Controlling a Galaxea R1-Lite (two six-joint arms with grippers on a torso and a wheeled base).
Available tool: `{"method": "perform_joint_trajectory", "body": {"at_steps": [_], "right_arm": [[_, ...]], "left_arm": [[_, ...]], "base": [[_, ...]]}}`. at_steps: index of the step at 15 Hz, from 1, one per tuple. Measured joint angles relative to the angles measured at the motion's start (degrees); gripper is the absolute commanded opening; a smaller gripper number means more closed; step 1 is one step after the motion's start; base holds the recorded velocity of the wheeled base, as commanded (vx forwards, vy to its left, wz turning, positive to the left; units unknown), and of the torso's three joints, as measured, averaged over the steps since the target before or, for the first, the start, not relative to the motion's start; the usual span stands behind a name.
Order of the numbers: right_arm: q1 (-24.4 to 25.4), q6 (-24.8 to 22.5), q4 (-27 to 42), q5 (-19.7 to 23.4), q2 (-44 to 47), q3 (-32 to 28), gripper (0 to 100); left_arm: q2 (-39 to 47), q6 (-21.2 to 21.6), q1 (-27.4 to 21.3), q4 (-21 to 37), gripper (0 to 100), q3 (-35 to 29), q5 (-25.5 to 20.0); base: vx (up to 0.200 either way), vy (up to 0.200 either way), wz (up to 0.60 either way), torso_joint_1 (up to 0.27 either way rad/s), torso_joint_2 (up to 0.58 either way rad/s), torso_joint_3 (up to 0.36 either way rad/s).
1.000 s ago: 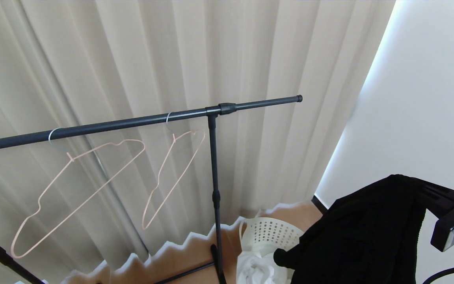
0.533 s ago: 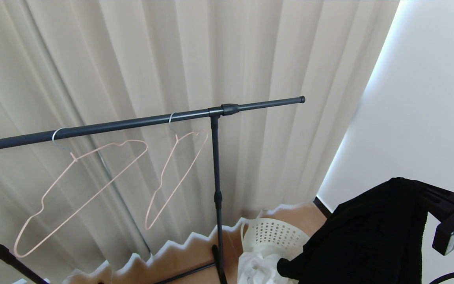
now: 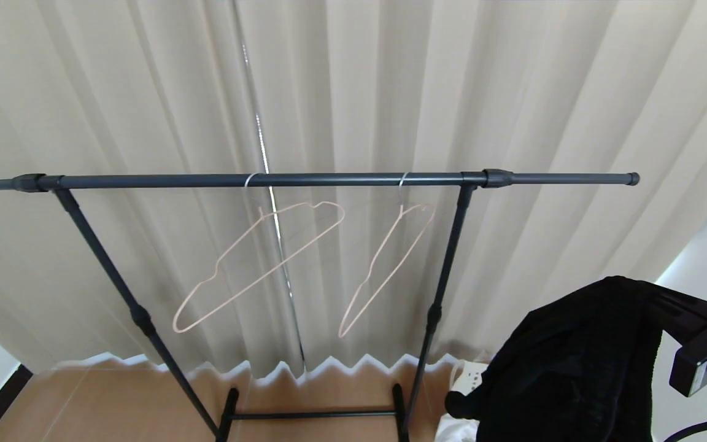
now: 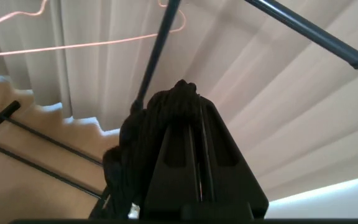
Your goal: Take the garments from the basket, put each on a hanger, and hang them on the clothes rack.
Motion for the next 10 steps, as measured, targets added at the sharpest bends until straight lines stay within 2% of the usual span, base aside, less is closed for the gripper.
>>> {"method": "perform_joint_trajectory", "body": {"at_steps": [3, 10], "right_arm": [[-0.04, 0.00, 0.11, -0.04, 0.02, 0.04, 0], [-0.04, -0.05, 0.00, -0.02, -0.13, 0.06, 0]], "left_arm": [[0.00, 0.05, -0.01, 0.02, 100, -0.02, -0.02], [0.00, -0.04, -0.04, 0.09, 100, -0.06, -0.18]], "base": [[-0.200, 0.000, 0.00, 0.002, 0.01, -0.002], [0.000, 0.200, 0.00, 0.000, 0.00, 0.006]]}}
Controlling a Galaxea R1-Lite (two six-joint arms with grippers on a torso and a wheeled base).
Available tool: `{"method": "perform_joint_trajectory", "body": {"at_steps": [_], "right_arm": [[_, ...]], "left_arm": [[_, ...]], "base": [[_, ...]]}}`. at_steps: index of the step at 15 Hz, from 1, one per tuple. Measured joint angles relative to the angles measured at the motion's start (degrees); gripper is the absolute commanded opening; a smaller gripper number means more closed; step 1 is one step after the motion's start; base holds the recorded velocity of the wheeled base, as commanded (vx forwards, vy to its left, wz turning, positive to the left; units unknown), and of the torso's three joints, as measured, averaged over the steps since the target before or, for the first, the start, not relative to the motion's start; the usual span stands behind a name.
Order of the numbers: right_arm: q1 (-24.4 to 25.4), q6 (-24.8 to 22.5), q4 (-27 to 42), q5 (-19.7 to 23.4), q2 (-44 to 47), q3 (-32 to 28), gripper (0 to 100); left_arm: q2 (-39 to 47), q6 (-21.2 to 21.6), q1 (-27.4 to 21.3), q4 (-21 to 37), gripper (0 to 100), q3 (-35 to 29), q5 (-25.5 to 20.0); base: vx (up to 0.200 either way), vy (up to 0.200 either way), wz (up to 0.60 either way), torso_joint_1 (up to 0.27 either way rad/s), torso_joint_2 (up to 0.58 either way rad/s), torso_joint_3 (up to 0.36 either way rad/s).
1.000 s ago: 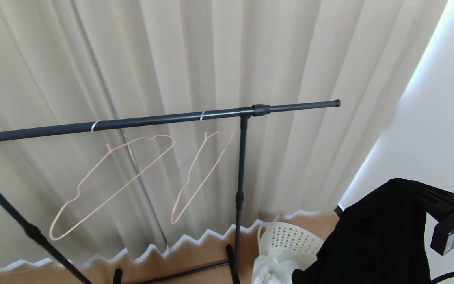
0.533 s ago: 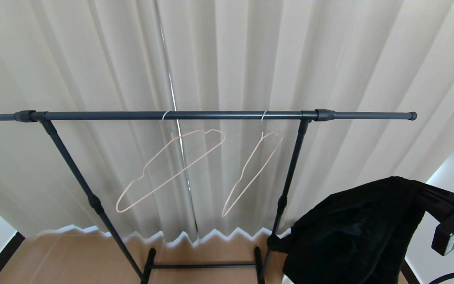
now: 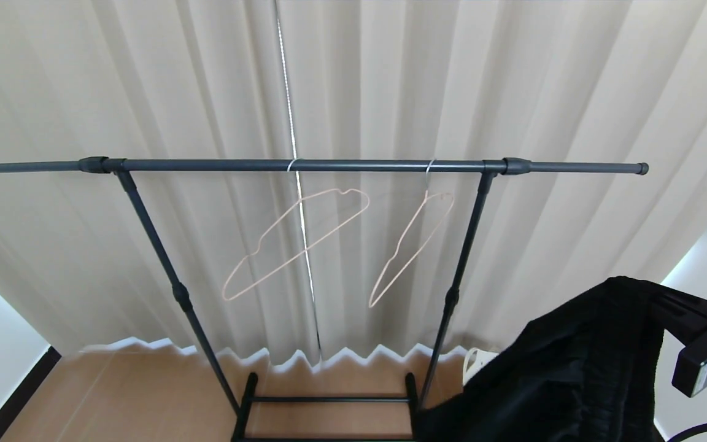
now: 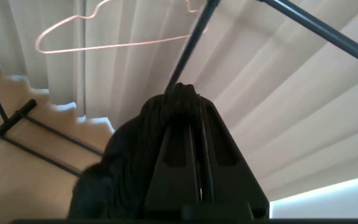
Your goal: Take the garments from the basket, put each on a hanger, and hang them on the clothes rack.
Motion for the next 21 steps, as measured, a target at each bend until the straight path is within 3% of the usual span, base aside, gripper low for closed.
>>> {"method": "perform_joint_trajectory", "body": {"at_steps": [2, 7, 12, 15, 17, 19, 21], "right_arm": [[0.04, 0.02, 0.07, 0.00, 0.00, 0.05, 0], [0.04, -0.02, 0.13, 0.02, 0.09, 0.05, 0], [0.59, -0.02, 0.21, 0.07, 0.13, 1.21, 0], [7.12, 0.09, 0.60, -0.52, 0.96, 0.83, 0], [11.67, 1.04, 0.62, -1.22, 4.16, -1.24, 0], [15.93, 5.50, 0.49, -3.29, 9.42, -4.44, 0], [21.74, 13.06, 0.55, -7.80, 15.46, -9.51, 0]], "left_arm": [[0.00, 0.09, 0.02, -0.04, 100, 0.02, -0.01], [0.02, 0.06, -0.05, 0.05, 100, 0.00, 0.00], [0.00, 0.22, 0.00, -0.09, 100, 0.06, 0.05], [1.46, 0.61, -0.32, 1.19, 100, -0.30, -0.17], [6.95, 0.68, -0.49, 2.16, 100, -1.84, -1.10], [16.07, 0.63, -0.82, 2.49, 100, -4.51, -4.04], [27.59, 0.39, -1.28, 2.22, 100, -7.79, -7.45]], "base": [[-0.100, 0.200, 0.00, 0.005, 0.00, 0.000], [-0.200, 0.000, 0.00, 0.004, 0.01, 0.000], [0.000, 0.000, 0.00, 0.000, 0.00, 0.000], [0.000, 0.000, 0.00, 0.000, 0.00, 0.000], [0.000, 0.000, 0.00, 0.000, 0.00, 0.000], [0.000, 0.000, 0.00, 0.000, 0.00, 0.000], [0.000, 0.000, 0.00, 0.000, 0.00, 0.000]]}}
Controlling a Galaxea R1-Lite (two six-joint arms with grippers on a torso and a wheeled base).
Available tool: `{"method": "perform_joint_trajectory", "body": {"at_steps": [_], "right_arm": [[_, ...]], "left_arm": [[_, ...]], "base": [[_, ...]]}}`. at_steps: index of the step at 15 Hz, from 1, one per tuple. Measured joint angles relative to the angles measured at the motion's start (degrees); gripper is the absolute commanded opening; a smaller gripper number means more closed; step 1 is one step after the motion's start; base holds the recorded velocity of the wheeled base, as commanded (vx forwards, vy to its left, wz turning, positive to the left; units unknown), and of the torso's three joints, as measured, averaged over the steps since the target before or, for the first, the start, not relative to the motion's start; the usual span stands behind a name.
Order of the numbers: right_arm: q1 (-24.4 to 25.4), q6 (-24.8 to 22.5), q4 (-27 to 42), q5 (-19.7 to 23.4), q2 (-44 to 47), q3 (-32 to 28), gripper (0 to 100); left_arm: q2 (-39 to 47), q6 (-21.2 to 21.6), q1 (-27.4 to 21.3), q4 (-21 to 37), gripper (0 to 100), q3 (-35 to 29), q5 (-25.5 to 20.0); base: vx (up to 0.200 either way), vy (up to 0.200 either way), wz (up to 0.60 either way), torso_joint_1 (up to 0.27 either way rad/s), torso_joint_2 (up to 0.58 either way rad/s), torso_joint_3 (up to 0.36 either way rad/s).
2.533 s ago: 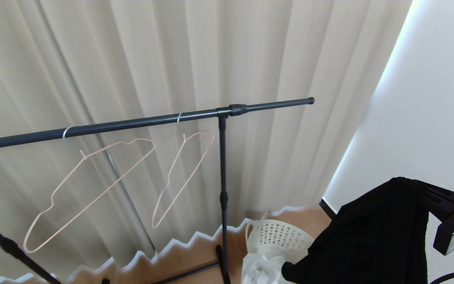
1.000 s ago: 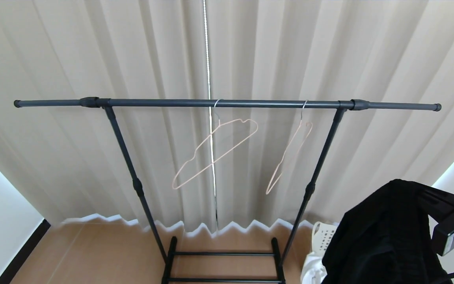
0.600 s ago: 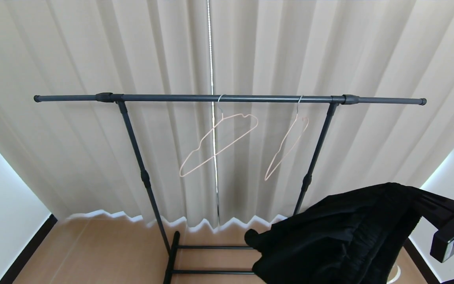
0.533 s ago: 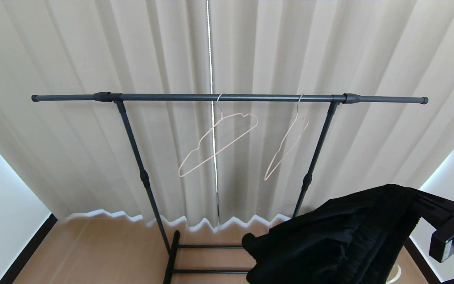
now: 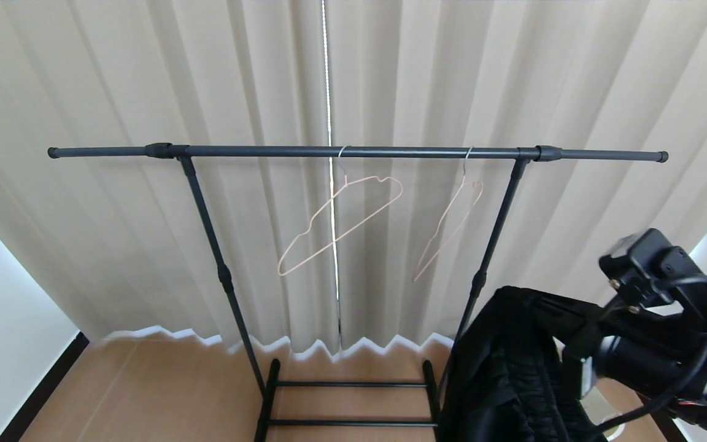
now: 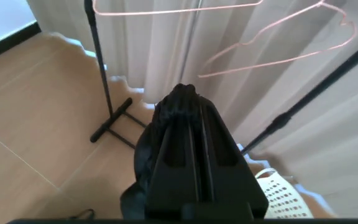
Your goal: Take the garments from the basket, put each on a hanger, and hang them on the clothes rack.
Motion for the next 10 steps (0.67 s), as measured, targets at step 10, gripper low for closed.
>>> {"method": "perform_joint_trajectory", "body": {"at_steps": [10], "right_arm": [[7.11, 8.12, -2.01, -14.84, 30.84, -32.84, 0]], "left_arm": [[49.46, -22.71, -21.66, -15.96, 100, -18.40, 5.41]], "base": [[0.000, 0.000, 0.00, 0.000, 0.00, 0.000]]}}
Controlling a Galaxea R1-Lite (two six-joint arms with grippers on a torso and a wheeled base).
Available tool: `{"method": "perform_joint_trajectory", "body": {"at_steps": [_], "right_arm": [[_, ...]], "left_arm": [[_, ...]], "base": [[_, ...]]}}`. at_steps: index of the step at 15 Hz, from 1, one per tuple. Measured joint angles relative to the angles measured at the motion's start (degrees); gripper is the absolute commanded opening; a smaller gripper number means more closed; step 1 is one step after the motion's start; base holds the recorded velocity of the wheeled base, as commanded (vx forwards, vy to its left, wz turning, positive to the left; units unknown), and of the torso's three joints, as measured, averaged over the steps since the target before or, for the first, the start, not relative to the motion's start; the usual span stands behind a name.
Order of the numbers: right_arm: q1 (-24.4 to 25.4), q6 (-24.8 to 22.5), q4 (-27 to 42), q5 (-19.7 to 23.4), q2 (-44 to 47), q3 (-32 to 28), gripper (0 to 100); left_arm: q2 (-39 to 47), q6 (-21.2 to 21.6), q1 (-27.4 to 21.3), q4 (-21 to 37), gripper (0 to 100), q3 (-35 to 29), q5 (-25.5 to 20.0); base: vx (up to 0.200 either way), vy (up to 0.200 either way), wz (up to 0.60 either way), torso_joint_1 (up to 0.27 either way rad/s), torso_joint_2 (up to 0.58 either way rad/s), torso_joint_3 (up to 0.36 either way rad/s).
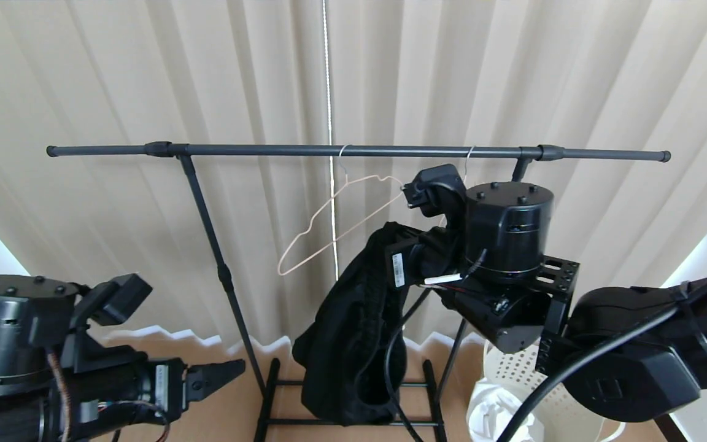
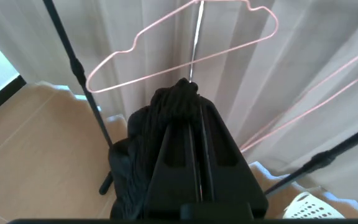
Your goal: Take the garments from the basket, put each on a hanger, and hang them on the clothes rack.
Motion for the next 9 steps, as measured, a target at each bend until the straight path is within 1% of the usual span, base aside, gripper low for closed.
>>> {"method": "perform_joint_trajectory", "body": {"at_steps": [2, 4, 6, 8, 9], "right_arm": [[1.43, -0.22, 0.44, -0.66, 2.38, -2.91, 0], [2.84, -0.28, 0.80, -2.99, 4.74, -6.50, 0], [3.74, -0.20, 0.78, -4.28, 6.84, -9.42, 0], [4.68, 0.05, 0.52, -4.35, 7.61, -9.97, 0], [4.96, 0.09, 0.52, -4.41, 7.61, -9.97, 0]], "left_arm": [[6.18, -2.63, -5.02, -4.46, 100, -1.65, 3.54], [12.40, -3.67, -9.68, -6.70, 100, -4.07, 8.84], [19.26, -6.44, -14.81, -8.80, 100, -7.88, 13.48], [24.56, -9.06, -19.88, -11.93, 100, -10.89, 15.92], [26.44, -9.63, -21.88, -13.76, 100, -11.57, 16.49]], "base": [[0.000, 0.000, 0.00, 0.000, 0.00, 0.000], [0.000, 0.000, 0.00, 0.000, 0.00, 0.000], [0.000, 0.000, 0.00, 0.000, 0.00, 0.000], [0.000, 0.000, 0.00, 0.000, 0.00, 0.000], [0.000, 0.000, 0.00, 0.000, 0.00, 0.000]]}}
